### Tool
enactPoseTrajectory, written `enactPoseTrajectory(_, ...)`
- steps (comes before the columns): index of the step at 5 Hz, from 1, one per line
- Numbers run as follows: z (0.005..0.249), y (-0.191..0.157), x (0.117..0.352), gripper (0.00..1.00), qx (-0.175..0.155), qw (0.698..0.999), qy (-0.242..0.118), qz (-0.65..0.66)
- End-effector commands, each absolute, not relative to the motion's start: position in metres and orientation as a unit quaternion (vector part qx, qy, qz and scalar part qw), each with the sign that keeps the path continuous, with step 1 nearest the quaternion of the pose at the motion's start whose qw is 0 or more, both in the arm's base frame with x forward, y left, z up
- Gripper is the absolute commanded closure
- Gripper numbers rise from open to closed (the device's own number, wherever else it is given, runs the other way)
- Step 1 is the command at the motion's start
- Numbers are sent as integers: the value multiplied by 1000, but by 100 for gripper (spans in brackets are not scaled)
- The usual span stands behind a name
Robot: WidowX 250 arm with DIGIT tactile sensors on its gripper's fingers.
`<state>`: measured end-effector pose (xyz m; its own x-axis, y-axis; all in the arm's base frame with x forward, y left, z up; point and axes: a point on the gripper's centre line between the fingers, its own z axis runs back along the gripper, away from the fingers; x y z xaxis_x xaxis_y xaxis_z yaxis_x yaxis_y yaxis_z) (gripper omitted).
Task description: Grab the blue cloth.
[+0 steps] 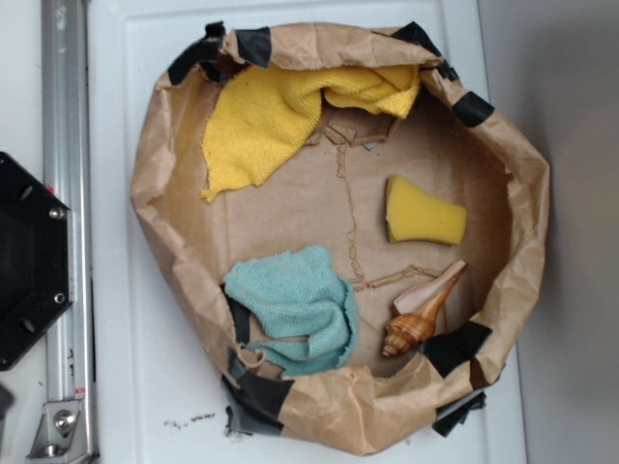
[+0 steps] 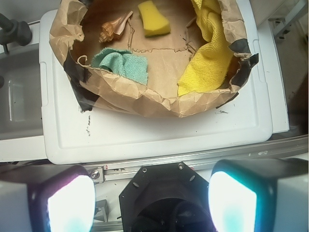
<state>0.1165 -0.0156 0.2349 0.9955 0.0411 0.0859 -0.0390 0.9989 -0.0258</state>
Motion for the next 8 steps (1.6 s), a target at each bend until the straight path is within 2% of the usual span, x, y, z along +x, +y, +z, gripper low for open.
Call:
enactPoseTrajectory(1,235,-16,116,0,-12,999,-43,20)
enactPoseTrajectory(2,220,-9,166,0,-8,998,-52,41)
enactPoseTrajectory(3,193,-7,216,0,-24,996,-60,53)
enactPoseTrajectory(4,155,-13,266,0,-47,997,-54,37)
enactPoseTrajectory(5,117,-30,285,0,-107,994,-17,10)
enactPoseTrajectory(6,95,-60,272,0,-152,987,23,-41)
enactPoseTrajectory(7,82,-74,261,0,-134,988,39,-59)
enactPoseTrajectory(8,57,-83,253,0,-106,989,50,-90)
